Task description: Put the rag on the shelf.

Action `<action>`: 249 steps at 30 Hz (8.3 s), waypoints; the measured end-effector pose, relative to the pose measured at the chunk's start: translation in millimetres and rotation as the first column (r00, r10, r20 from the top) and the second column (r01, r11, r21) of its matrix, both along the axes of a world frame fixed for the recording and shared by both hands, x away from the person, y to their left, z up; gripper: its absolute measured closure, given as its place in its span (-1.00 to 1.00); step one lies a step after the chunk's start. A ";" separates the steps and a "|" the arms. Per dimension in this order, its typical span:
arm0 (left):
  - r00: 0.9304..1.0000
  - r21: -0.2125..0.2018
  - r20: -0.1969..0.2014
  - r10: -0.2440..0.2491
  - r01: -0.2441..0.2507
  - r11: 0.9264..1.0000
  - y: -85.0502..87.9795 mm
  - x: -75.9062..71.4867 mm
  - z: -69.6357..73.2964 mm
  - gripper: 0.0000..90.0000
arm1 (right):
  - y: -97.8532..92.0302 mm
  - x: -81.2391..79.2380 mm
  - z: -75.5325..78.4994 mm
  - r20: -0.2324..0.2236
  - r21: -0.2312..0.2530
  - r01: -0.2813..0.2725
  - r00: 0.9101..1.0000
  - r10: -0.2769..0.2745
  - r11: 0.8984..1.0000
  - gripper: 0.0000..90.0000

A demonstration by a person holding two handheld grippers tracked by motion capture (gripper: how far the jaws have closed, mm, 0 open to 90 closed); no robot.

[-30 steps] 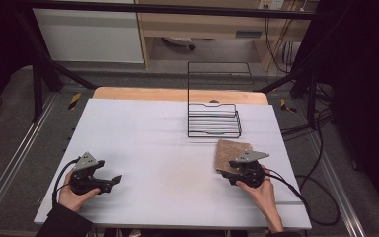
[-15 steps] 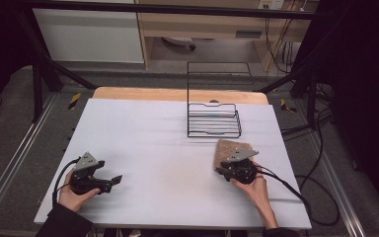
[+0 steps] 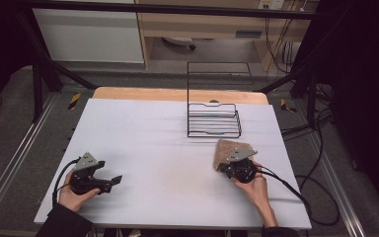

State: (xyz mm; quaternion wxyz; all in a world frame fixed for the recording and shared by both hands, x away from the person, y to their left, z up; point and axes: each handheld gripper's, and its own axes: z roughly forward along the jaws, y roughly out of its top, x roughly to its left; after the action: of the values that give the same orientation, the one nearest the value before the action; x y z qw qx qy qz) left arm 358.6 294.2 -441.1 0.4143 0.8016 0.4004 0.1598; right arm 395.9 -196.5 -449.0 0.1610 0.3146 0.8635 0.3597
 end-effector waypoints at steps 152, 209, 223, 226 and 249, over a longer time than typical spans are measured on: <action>0.989 -0.019 -0.128 -0.070 0.069 0.997 -205.6 64.8 14.3 -0.47 | -46.2 -17.9 8.8 -0.103 0.256 0.238 0.970 -0.218 0.937 -0.86; 0.976 0.010 -0.175 -0.130 0.134 0.991 -249.0 79.7 -9.0 0.81 | -10.3 22.9 -3.4 -0.183 0.174 0.318 0.940 -0.286 0.932 -0.02; 0.975 -0.001 -0.177 -0.135 0.137 0.991 -248.0 80.7 -9.6 0.81 | -6.2 18.7 -5.1 -0.260 0.206 0.317 0.930 -0.261 0.926 0.71; 0.974 -0.004 -0.182 -0.137 0.138 0.990 -247.6 81.1 -9.6 0.81 | -6.4 20.0 -5.2 -0.282 0.214 0.324 0.924 -0.259 0.922 0.78; 0.975 -0.040 -0.179 -0.131 0.126 0.991 -242.3 77.5 -5.3 0.90 | -9.7 16.2 3.7 -0.260 0.266 0.301 0.937 -0.233 0.916 0.87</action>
State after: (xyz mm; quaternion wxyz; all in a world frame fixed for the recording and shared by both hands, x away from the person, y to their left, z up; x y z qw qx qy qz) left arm 436.1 51.9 -446.5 0.3968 0.8311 0.3859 0.0536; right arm 412.1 -206.2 -445.3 0.0613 0.4892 0.7597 0.4240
